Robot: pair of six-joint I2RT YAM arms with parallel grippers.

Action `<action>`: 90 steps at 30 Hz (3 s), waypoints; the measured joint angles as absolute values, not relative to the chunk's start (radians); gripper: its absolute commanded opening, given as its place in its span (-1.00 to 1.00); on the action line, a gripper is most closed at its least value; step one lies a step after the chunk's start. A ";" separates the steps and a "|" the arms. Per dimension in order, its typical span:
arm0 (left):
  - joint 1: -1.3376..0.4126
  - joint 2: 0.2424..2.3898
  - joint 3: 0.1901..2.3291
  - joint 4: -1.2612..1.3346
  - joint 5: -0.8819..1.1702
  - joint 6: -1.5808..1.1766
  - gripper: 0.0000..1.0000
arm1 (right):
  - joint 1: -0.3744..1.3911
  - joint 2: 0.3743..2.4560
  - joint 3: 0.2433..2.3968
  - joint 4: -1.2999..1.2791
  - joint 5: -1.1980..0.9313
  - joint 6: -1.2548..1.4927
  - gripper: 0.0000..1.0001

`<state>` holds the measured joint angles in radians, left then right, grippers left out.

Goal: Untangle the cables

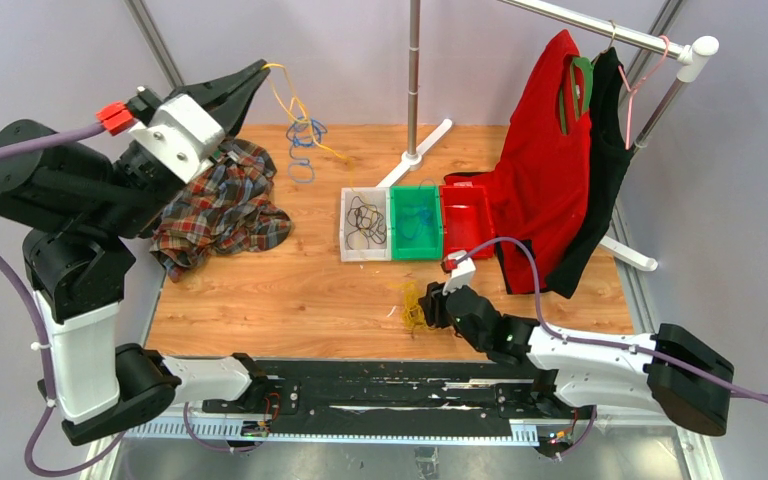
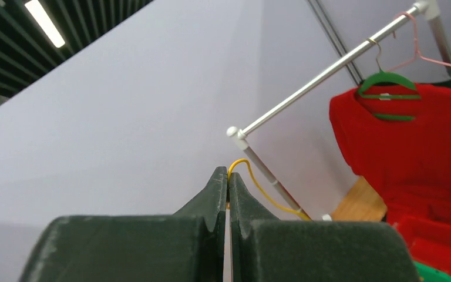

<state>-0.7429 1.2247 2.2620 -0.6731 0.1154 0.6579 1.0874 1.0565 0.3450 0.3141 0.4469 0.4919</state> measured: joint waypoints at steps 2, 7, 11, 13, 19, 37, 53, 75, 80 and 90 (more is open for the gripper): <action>-0.743 1.214 2.242 -0.621 0.096 0.654 -0.99 | 1.093 1.054 0.344 0.304 0.456 0.490 -0.06; -0.743 1.170 2.161 -0.596 0.093 0.616 -0.99 | 1.111 0.975 0.383 0.236 0.484 0.448 0.06; -0.743 1.118 2.038 -0.606 0.117 0.588 -0.99 | 1.112 0.879 0.509 0.212 0.475 0.383 0.09; -0.743 1.101 1.990 -0.614 0.139 0.583 -0.99 | 1.112 0.855 0.586 0.215 0.458 0.350 0.10; -0.743 1.081 1.930 -0.654 0.237 0.583 -0.99 | 1.112 0.857 0.773 0.229 0.393 0.259 0.11; -0.743 0.972 1.798 -0.687 0.503 0.596 -0.99 | 1.086 1.058 1.177 0.124 -0.064 0.081 0.24; -0.743 0.969 1.769 -0.690 0.517 0.599 -0.99 | 1.086 1.164 1.219 0.131 -0.238 0.099 0.06; -0.743 0.968 1.798 -0.698 0.498 0.635 -0.99 | 1.086 1.156 1.097 0.211 -0.151 0.151 -0.99; -0.743 0.974 1.874 -0.698 0.478 0.664 -0.99 | 1.073 1.153 1.024 0.205 -0.074 0.146 -0.99; -0.743 0.973 1.967 -0.696 0.448 0.710 -0.99 | 0.823 1.150 0.803 0.202 0.081 0.215 -0.99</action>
<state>-0.7429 0.9733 1.9675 -0.6964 0.4484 0.7105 0.8234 1.1496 0.8028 0.2024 0.0811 0.2150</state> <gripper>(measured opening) 0.016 0.012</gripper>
